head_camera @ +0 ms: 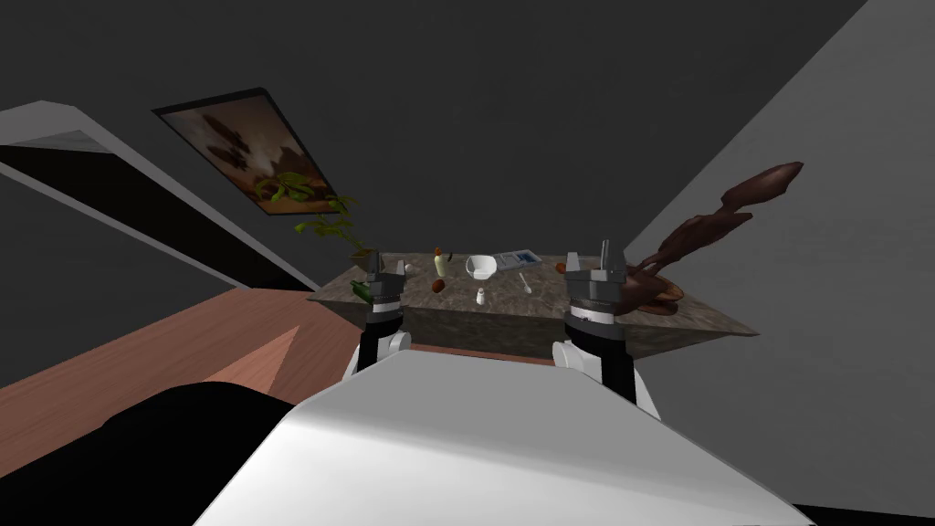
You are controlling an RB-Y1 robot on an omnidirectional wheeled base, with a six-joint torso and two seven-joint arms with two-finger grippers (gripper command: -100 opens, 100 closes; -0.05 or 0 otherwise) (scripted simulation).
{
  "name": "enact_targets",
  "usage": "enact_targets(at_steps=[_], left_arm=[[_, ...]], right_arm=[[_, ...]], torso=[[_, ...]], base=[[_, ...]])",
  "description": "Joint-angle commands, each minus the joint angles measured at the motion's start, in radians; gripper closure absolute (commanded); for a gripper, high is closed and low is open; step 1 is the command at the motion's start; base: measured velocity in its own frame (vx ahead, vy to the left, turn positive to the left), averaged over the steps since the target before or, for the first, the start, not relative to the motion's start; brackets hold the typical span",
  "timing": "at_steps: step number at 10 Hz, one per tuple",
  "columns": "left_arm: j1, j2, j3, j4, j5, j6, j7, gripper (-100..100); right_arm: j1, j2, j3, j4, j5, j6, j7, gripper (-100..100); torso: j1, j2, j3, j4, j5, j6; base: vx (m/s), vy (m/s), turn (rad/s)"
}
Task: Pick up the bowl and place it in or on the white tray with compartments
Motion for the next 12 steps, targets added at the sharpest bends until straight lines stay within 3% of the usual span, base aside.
enact_targets(at_steps=[1, 8, 12], left_arm=[[0.0, 0.0, 0.0, 0.0, 0.0, 0.0, 0.0, 0], [0.0, 0.0, 0.0, 0.0, 0.0, 0.0, 0.0, 0], [0.0, 0.0, 0.0, 0.0, 0.0, 0.0, 0.0, 0]], right_arm=[[0.01, -0.029, 0.002, 0.01, 0.006, -0.003, 0.004, -100], [0.092, -0.213, 0.024, 0.11, 0.068, -0.025, 0.041, -100], [0.14, -0.326, 0.042, 0.197, 0.122, -0.034, 0.064, -100]], torso=[[0.0, 0.0, 0.0, 0.0, 0.0, 0.0], [0.0, 0.002, 0.001, 0.0, 0.0, 0.0], [0.002, 0.002, 0.001, 0.0, 0.0, 0.0]], base=[[-0.016, -0.007, -0.023], [-0.026, 0.0, 0.002], [-0.027, 0.029, 0.042]])
